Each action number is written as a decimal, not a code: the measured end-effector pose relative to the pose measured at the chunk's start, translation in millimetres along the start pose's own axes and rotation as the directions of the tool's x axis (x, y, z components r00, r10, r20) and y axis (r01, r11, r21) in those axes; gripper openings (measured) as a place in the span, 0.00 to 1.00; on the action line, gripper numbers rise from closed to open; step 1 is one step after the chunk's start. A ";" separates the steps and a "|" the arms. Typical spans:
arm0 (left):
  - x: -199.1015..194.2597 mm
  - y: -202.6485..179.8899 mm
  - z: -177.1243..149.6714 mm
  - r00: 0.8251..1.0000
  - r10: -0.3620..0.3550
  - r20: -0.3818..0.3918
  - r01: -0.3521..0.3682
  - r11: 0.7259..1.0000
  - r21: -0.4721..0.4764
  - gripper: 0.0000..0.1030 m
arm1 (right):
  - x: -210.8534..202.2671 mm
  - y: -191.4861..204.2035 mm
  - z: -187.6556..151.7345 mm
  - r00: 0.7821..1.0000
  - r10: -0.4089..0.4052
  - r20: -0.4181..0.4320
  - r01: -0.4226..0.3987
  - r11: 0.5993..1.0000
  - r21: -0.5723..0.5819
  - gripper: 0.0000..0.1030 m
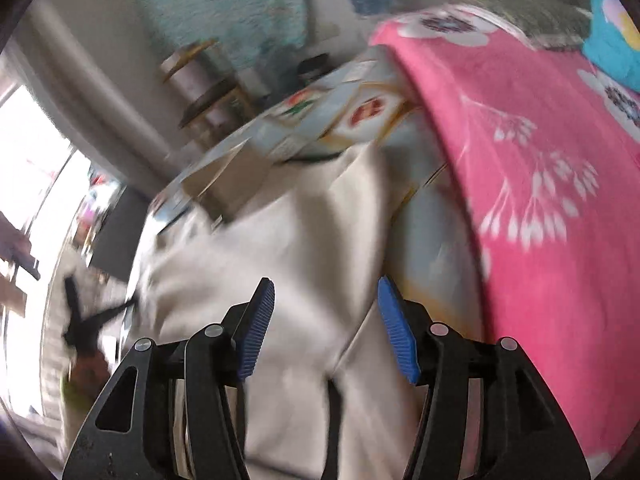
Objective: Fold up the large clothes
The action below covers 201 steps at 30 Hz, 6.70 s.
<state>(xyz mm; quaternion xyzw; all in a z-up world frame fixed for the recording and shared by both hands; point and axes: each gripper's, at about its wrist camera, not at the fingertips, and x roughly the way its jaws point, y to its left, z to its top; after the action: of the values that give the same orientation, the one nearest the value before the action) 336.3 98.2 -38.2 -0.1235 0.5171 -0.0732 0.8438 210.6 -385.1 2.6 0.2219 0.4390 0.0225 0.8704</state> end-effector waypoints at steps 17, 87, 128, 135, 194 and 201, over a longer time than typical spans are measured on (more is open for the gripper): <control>-0.1 -4.3 3.1 0.999 0.035 -0.002 -0.035 0.997 0.065 0.05 | 38.8 -49.3 42.6 0.970 -0.181 0.165 0.171 0.983 0.072 0.00; 24.7 -64.4 4.6 0.999 -0.040 0.028 0.034 0.980 0.194 0.24 | 105.2 54.3 -1.9 0.974 -0.228 0.001 0.218 0.929 -0.298 0.39; -58.9 -93.9 -122.9 0.996 0.051 0.071 -0.074 0.927 0.369 0.55 | 6.1 136.5 -179.3 0.985 -0.170 -0.004 0.161 0.939 -0.304 0.77; -59.9 -80.5 -164.0 0.995 0.097 0.027 -0.101 0.929 0.355 0.55 | 5.9 129.8 -223.8 0.974 -0.221 -0.037 0.200 0.932 -0.303 0.88; -100.6 65.5 -285.6 0.965 -0.239 -0.111 0.239 0.971 -0.012 0.51 | 19.5 126.7 -245.3 0.961 -0.276 0.032 0.272 0.909 -0.315 0.93; -99.0 51.0 -285.2 0.962 -0.251 -0.110 0.257 0.965 0.044 0.28 | 19.7 126.0 -245.4 0.960 -0.278 0.034 0.274 0.909 -0.315 0.93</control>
<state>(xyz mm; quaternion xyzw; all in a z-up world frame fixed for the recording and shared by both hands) 37.1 134.1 -92.0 -0.1606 0.5376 -0.2021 0.8027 52.4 -177.1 -87.8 0.0149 0.4617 -0.0290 0.8864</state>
